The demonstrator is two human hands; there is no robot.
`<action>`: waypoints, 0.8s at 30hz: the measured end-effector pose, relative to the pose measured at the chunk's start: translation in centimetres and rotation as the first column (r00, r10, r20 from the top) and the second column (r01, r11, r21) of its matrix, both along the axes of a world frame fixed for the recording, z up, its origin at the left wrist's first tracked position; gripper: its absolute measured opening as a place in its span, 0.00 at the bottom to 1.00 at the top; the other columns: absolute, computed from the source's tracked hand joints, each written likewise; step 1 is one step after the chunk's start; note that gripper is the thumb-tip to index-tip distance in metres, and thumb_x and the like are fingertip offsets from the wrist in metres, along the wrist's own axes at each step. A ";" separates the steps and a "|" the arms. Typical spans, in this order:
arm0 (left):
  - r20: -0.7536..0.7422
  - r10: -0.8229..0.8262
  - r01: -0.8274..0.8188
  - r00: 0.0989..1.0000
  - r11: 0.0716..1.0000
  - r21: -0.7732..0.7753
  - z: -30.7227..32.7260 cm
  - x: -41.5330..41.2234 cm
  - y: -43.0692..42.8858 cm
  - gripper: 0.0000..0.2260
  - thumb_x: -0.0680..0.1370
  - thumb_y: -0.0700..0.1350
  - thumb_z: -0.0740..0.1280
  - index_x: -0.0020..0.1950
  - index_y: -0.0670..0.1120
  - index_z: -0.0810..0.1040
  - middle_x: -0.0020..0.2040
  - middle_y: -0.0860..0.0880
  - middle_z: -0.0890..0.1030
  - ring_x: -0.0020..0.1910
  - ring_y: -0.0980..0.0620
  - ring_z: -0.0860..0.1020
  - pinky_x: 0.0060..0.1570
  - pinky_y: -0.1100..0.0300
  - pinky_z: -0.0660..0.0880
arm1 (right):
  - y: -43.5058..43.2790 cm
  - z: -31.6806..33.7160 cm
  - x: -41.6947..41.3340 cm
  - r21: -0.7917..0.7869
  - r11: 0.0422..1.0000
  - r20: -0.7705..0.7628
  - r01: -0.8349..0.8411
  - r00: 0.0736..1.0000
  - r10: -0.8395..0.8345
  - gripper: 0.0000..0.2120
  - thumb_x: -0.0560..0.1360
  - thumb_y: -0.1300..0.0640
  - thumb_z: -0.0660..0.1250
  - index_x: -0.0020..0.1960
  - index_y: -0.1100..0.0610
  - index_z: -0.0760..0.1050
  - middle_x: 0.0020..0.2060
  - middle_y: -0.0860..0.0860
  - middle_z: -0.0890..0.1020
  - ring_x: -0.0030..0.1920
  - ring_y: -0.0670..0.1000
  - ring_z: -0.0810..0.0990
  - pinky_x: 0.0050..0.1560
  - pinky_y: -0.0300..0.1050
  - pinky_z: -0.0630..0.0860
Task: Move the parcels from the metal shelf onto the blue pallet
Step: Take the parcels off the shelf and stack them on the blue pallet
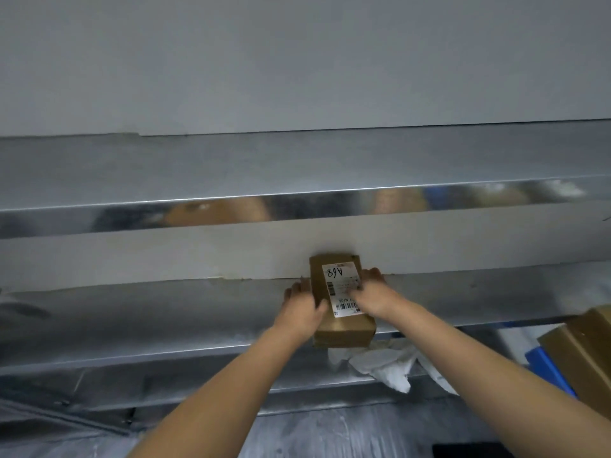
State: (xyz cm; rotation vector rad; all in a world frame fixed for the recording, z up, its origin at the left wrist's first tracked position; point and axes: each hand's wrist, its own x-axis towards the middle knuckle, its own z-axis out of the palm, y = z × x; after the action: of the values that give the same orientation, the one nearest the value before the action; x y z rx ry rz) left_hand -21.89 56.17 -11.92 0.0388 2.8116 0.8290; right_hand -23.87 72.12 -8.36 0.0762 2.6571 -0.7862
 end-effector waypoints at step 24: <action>0.120 0.118 -0.167 0.986 0.756 0.633 -0.9 2.6 -0.8 0.17 0.79 0.46 0.66 0.67 0.48 0.71 0.59 0.51 0.78 0.56 0.54 0.76 0.54 0.62 0.71 | -1.0 -1.7 4.4 -0.392 0.846 0.181 0.361 0.932 -0.314 0.20 0.77 0.44 0.63 0.64 0.55 0.71 0.57 0.50 0.81 0.54 0.51 0.80 0.58 0.50 0.77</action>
State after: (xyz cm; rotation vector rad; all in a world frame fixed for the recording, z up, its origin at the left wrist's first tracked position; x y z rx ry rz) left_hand -19.27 55.37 -12.86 -0.1024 2.3387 1.7571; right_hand -19.49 71.16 -10.07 0.4729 2.3371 -1.4097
